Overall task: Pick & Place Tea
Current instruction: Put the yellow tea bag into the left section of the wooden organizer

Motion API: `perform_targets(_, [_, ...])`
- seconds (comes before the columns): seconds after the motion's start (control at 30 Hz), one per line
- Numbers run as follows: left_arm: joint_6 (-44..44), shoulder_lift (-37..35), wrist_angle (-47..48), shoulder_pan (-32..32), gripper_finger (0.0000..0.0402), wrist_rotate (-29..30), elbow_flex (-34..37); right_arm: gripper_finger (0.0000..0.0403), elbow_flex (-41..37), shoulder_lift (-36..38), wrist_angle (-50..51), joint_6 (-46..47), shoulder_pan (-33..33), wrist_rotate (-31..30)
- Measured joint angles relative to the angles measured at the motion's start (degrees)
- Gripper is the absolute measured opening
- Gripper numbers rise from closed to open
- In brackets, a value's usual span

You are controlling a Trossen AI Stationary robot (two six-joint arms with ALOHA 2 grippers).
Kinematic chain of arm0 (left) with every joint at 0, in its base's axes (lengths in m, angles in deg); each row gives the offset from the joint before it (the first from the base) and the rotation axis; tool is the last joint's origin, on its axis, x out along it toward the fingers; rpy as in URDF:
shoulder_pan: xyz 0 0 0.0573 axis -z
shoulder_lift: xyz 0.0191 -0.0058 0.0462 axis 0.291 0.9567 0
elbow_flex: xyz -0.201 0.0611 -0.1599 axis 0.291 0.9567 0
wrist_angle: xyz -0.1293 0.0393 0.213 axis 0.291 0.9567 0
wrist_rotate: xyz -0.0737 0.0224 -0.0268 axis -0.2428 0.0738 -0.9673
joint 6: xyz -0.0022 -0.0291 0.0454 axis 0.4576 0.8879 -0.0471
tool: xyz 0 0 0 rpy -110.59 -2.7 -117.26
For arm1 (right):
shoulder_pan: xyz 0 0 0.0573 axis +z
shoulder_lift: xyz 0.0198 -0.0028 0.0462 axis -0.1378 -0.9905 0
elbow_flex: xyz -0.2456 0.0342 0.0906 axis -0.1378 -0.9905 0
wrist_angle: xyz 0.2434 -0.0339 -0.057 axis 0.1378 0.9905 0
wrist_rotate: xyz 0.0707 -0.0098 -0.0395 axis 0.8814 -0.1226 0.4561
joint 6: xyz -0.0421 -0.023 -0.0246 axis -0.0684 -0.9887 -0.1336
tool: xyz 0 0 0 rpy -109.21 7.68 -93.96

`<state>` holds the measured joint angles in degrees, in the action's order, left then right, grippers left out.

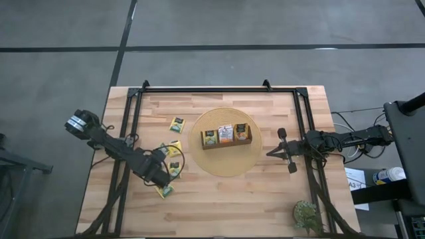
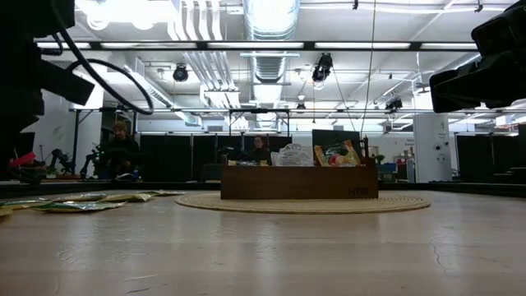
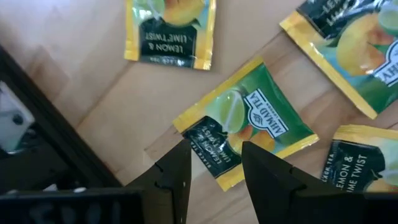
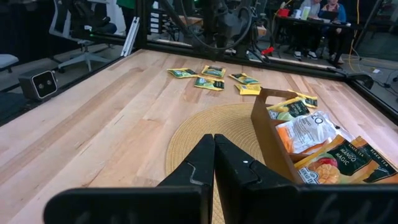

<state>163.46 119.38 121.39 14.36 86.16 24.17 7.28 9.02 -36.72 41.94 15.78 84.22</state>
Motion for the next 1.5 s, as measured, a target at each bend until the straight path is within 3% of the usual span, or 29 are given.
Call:
perform_targets(0.3, [1.19, 0.0, -6.73, 0.49, 0.0135, -1.49, 4.84, 0.0009, 0.0, 0.0, -0.02, 0.01, 0.0, 0.01])
perform_targets(0.63, [4.17, -0.43, -23.95, 0.49, 0.0136, -3.56, 15.08, 0.0009, 0.01, 0.01, -0.01, 0.1, 0.0, 0.0])
perform_targets(0.9, [3.74, -0.25, -23.93, 0.49, 0.0133, -3.19, 15.29, 0.0008, 0.0, 0.01, -0.02, 0.11, 0.0, 0.0])
perform_targets(1.03, [1.89, 0.09, -24.28, 0.49, 0.0107, -2.61, 14.47, 0.0008, 0.0, 0.02, -0.01, 0.1, 0.0, -0.01])
perform_targets(1.27, [-0.03, 0.09, -24.55, 0.49, 0.0011, -2.22, 14.52, 0.0009, 0.0, 0.04, -0.02, 0.08, 0.0, 0.0])
perform_targets(1.5, [-3.33, 0.12, -23.93, 0.47, 0.0001, -2.3, 13.7, 0.0008, 0.0, 0.02, -0.02, 0.02, 0.0, 0.0])
